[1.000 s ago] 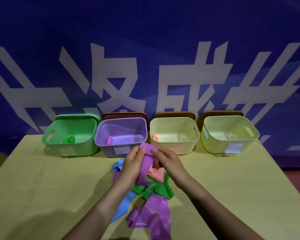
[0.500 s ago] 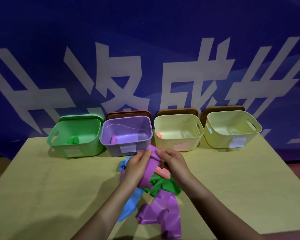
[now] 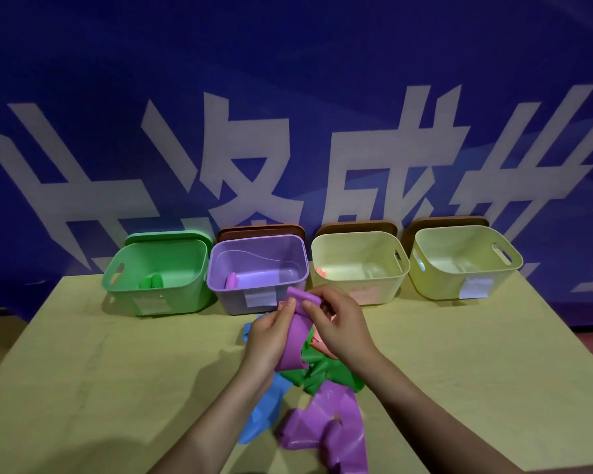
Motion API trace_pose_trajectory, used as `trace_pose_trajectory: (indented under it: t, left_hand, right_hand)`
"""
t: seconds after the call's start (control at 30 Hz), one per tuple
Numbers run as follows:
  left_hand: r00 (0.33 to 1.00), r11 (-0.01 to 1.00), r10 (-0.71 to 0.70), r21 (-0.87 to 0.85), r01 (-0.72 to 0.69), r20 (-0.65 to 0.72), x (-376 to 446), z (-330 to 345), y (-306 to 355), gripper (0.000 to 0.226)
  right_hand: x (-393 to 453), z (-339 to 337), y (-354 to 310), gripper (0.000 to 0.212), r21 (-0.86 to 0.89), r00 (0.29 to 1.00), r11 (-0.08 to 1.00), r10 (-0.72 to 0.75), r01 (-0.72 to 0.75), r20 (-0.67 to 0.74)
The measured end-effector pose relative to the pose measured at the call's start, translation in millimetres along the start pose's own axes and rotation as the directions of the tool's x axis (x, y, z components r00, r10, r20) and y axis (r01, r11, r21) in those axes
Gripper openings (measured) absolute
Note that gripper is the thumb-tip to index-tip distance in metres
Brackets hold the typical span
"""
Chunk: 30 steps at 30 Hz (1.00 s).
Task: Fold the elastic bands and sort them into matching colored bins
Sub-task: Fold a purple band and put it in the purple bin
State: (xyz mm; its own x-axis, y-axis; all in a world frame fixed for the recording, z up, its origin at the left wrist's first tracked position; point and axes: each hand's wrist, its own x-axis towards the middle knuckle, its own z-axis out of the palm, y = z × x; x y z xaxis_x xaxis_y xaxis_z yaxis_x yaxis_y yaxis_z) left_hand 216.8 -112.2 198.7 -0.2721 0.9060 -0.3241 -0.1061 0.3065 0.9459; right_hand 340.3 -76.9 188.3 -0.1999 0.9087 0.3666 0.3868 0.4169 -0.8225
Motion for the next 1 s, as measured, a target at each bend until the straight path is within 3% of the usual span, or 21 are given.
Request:
trace_pose_trajectory:
  t: [0.33, 0.43, 0.5, 0.57, 0.73, 0.8, 1.0]
  left_hand:
    - [0.999, 1.000, 0.007, -0.002, -0.007, -0.039, -6, 5, 7, 0.043]
    - [1.000, 0.999, 0.022, -0.047, -0.021, 0.009, -8, 4, 9, 0.041]
    - [0.999, 0.997, 0.029, -0.077, -0.026, 0.042, -6, 3, 9, 0.035]
    - [0.996, 0.993, 0.029, -0.115, -0.018, 0.088, -4, 2, 10, 0.030]
    - [0.976, 0.982, 0.068, -0.189, -0.029, 0.206, -6, 2, 8, 0.019]
    - [0.969, 0.981, 0.084, -0.192, -0.039, 0.233, -7, 3, 3, 0.020]
    - [0.970, 0.988, 0.103, -0.139, -0.073, 0.221, -5, 7, -8, 0.023]
  right_hand:
    - [-1, -13, -6, 0.023, -0.220, 0.976, 0.951, -0.203, 0.216, 0.081]
    - [0, -22, -10, 0.024, -0.151, 0.958, 0.953, -0.237, 0.262, 0.162]
    - [2, -29, -12, 0.028, 0.029, 0.964, 0.989, -0.148, 0.145, 0.223]
    - [2, -32, -16, 0.030, 0.205, 0.973, 0.976, 0.024, -0.073, 0.231]
    - [2, -31, -21, 0.026, 0.492, 0.942, 0.805, 0.303, -0.333, 0.142]
    - [2, -34, -21, 0.031, 0.537, 0.927, 0.760, 0.345, -0.367, 0.146]
    - [-1, -32, -17, 0.037, 0.461, 0.905, 0.782, 0.401, -0.419, 0.142]
